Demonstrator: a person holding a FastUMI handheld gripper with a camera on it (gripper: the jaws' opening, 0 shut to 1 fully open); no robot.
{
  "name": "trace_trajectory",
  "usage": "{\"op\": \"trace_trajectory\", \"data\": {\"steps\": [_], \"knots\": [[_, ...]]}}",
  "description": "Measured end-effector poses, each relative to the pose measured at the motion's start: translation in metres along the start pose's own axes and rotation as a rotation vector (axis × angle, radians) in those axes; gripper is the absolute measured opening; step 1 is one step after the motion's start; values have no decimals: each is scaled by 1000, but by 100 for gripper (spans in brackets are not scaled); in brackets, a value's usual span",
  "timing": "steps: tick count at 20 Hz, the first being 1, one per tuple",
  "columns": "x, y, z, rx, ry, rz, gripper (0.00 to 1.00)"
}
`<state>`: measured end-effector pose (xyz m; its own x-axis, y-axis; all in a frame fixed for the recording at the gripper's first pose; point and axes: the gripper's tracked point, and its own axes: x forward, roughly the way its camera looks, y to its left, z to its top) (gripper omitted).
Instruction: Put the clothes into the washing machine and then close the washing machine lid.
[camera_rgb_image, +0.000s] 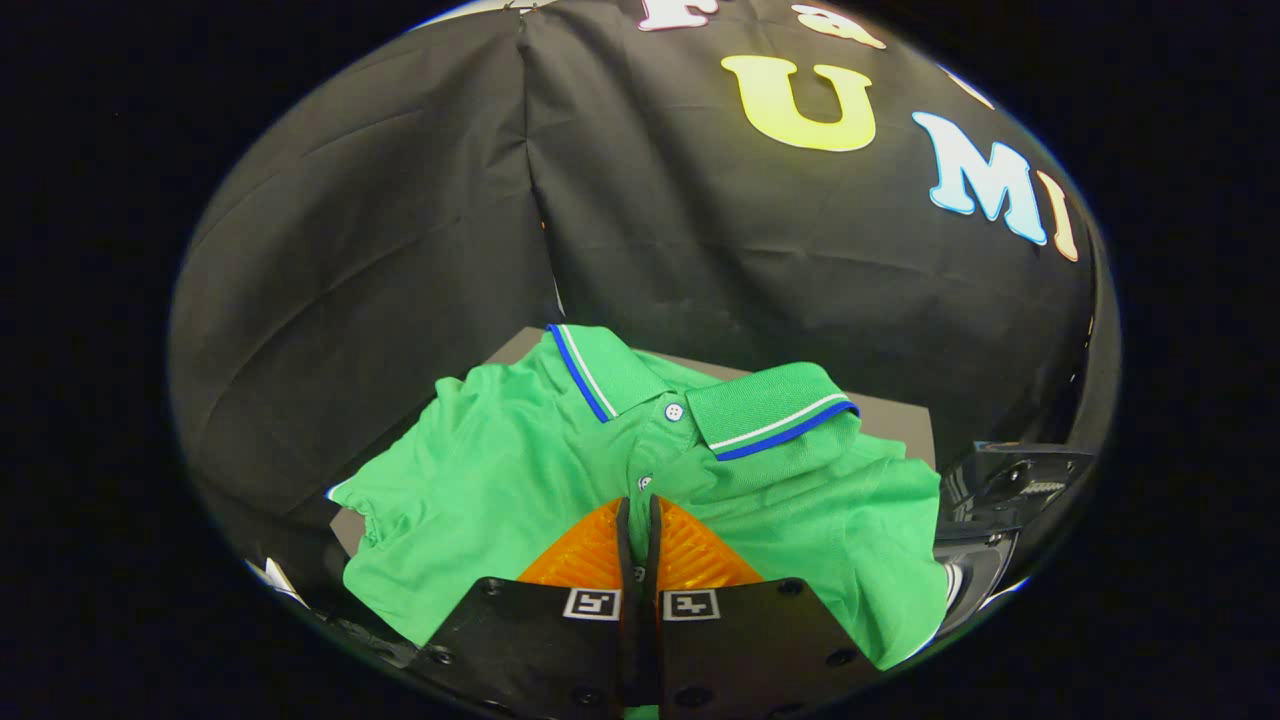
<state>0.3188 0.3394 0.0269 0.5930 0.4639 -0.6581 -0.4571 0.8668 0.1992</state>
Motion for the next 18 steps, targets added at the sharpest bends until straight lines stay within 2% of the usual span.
{"op": "trace_trajectory", "data": {"steps": [6,18], "knots": [[-34,-9,34,22,-98,18,1],[-139,-96,85,76,-298,-69,2]]}}
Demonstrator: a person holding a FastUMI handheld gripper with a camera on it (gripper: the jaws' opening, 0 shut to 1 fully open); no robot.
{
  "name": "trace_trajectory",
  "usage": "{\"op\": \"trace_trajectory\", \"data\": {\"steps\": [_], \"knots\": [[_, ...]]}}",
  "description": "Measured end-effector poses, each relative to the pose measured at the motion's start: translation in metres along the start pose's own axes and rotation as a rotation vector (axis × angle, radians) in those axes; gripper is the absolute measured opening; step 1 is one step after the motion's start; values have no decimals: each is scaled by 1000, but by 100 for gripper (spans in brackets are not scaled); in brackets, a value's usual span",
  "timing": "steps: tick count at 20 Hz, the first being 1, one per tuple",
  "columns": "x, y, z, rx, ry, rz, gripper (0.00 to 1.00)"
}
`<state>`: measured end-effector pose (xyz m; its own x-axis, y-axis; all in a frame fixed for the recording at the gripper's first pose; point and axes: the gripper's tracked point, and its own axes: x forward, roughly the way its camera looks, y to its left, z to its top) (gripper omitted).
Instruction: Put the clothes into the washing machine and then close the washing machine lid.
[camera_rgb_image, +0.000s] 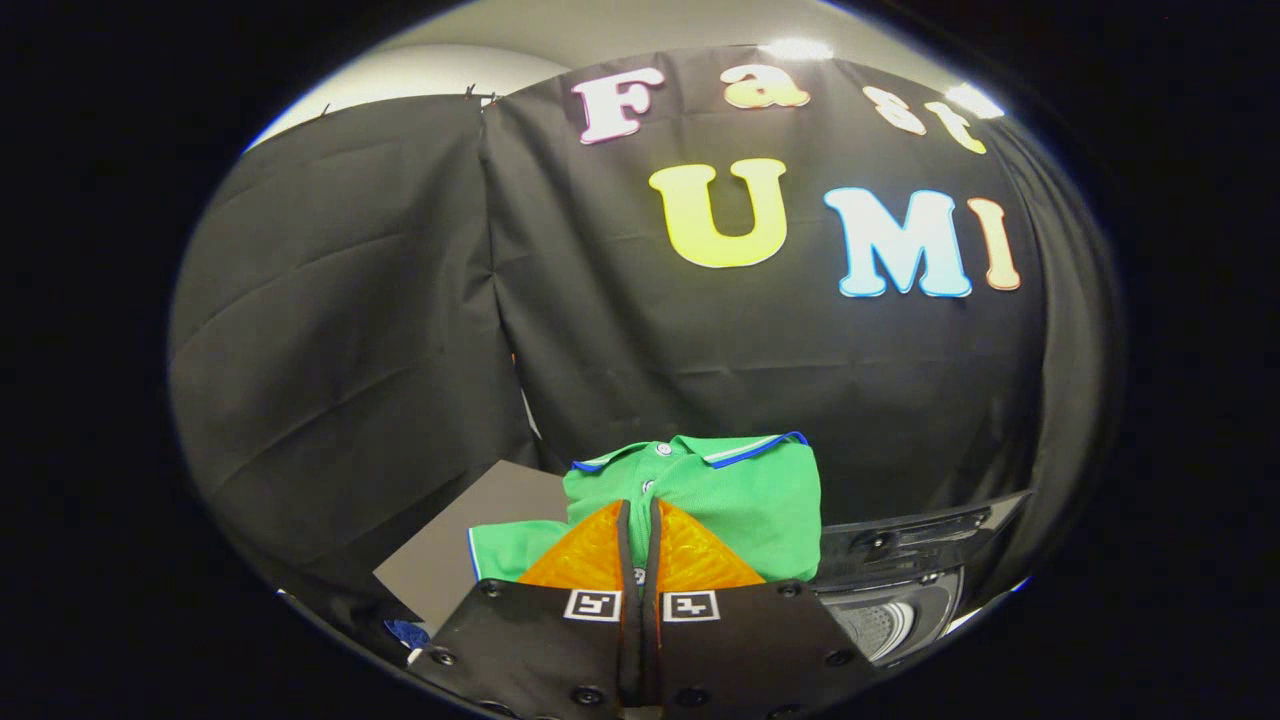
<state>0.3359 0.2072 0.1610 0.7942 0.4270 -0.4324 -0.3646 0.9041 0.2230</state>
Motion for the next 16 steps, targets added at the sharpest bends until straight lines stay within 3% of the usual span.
{"op": "trace_trajectory", "data": {"steps": [10,16], "knots": [[-64,-106,28,23,-103,-93,1],[-86,-170,22,31,-111,-155,1]]}}
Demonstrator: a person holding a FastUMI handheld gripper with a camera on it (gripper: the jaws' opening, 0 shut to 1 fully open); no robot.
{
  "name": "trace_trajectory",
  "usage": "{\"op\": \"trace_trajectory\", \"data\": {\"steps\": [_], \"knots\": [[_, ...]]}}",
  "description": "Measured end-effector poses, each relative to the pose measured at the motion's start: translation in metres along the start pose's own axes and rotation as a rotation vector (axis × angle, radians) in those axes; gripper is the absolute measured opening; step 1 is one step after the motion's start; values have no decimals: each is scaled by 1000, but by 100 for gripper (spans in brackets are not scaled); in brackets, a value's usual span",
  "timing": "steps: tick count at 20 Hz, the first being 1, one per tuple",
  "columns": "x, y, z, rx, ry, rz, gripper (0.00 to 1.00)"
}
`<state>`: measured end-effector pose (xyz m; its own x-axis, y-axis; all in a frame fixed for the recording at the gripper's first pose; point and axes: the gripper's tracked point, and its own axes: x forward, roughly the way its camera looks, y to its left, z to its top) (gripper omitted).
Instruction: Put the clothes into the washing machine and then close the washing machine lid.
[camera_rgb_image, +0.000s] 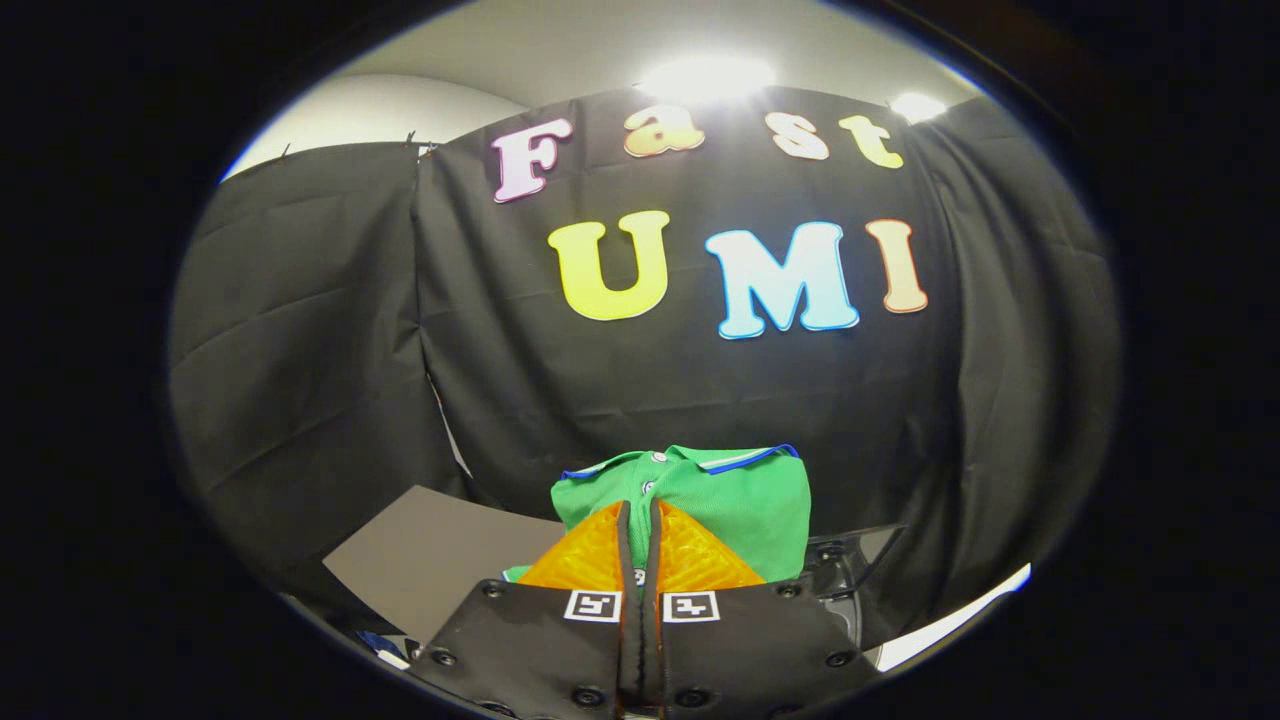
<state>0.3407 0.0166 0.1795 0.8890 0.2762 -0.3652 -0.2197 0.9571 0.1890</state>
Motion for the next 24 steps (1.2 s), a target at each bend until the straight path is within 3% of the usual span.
{"op": "trace_trajectory", "data": {"steps": [12,24], "knots": [[-18,-96,-43,16,47,-110,1],[7,-111,-117,37,156,-100,1]]}}
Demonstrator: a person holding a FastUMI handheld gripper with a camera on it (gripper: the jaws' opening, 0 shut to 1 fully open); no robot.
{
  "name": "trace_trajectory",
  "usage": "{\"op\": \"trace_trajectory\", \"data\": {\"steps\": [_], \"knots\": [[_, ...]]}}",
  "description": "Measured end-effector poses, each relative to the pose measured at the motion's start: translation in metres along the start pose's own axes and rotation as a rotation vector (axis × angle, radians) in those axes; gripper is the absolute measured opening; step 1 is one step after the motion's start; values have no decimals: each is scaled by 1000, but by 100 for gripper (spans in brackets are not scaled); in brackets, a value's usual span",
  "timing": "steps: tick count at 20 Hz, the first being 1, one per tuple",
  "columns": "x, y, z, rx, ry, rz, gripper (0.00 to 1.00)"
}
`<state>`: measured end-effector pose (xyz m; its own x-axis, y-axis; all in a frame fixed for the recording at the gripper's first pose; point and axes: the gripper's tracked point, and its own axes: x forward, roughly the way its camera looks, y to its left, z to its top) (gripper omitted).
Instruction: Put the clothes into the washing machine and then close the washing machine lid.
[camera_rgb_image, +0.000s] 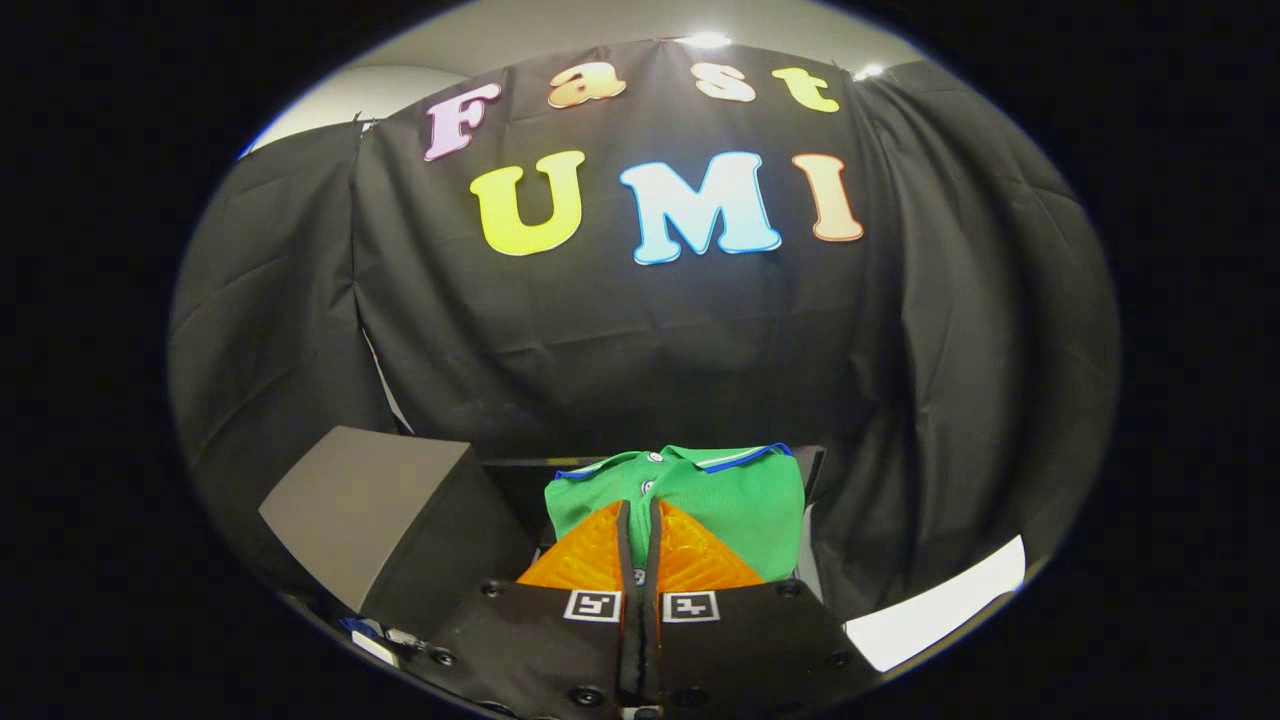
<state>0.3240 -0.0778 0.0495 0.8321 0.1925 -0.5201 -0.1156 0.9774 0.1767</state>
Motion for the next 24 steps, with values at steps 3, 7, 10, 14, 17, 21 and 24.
{"op": "trace_trajectory", "data": {"steps": [3,7,10,14,17,21,24], "knots": [[13,-2,-26,13,44,6,1],[28,-7,-62,9,101,4,1],[39,-12,-84,14,139,1,1],[53,-16,-106,10,178,0,1],[63,-20,-123,8,210,-2,1],[76,-21,-143,0,250,-2,1],[88,-21,-158,-11,281,-6,1]]}}
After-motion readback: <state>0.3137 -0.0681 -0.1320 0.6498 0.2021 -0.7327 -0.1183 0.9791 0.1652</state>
